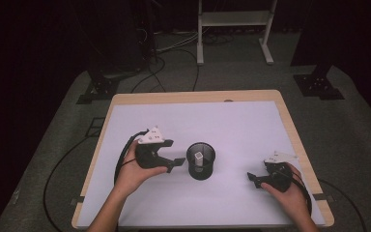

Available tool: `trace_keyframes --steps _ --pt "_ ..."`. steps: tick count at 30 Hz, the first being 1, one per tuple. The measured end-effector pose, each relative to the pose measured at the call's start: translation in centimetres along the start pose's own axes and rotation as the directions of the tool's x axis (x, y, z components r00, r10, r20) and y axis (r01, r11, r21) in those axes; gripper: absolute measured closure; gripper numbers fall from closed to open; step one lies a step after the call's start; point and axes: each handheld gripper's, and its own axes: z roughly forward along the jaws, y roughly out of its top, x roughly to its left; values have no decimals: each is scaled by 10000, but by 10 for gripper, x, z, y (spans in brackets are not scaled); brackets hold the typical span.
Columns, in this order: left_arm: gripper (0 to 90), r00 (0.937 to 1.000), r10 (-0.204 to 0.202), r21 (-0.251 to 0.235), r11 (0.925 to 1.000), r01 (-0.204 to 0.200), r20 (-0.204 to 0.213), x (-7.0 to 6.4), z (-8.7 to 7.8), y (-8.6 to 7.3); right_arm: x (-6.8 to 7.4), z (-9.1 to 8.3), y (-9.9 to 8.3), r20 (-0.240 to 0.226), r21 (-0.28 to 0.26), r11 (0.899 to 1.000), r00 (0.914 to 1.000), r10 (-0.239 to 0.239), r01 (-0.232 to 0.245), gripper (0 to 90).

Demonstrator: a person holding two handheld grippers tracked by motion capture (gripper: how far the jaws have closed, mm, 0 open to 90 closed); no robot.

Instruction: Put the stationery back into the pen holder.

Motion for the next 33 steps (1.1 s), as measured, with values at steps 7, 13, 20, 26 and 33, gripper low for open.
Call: trace_keyframes --steps 7,13,20,26,33 --pt "152 9990 -258 261 9993 267 -358 6 -10 -22 0 0 0 0 1 10000 10000 -4 4 137" --pt "102 9965 -452 534 9974 490 -704 9 -19 -41 0 0 0 -3 -7 10000 10000 22 -22 137" --pt "88 9900 -550 832 9943 661 -1296 8 -31 -64 0 0 0 4 -3 10000 10000 3 -3 137" --pt "87 9825 -691 1148 9893 898 -1731 9 -38 -84 0 0 0 8 -4 10000 10000 -9 9 137" --pt "88 9758 -772 1463 9833 1084 -2047 10 -44 -103 0 0 0 6 3 10000 10000 7 -7 138"
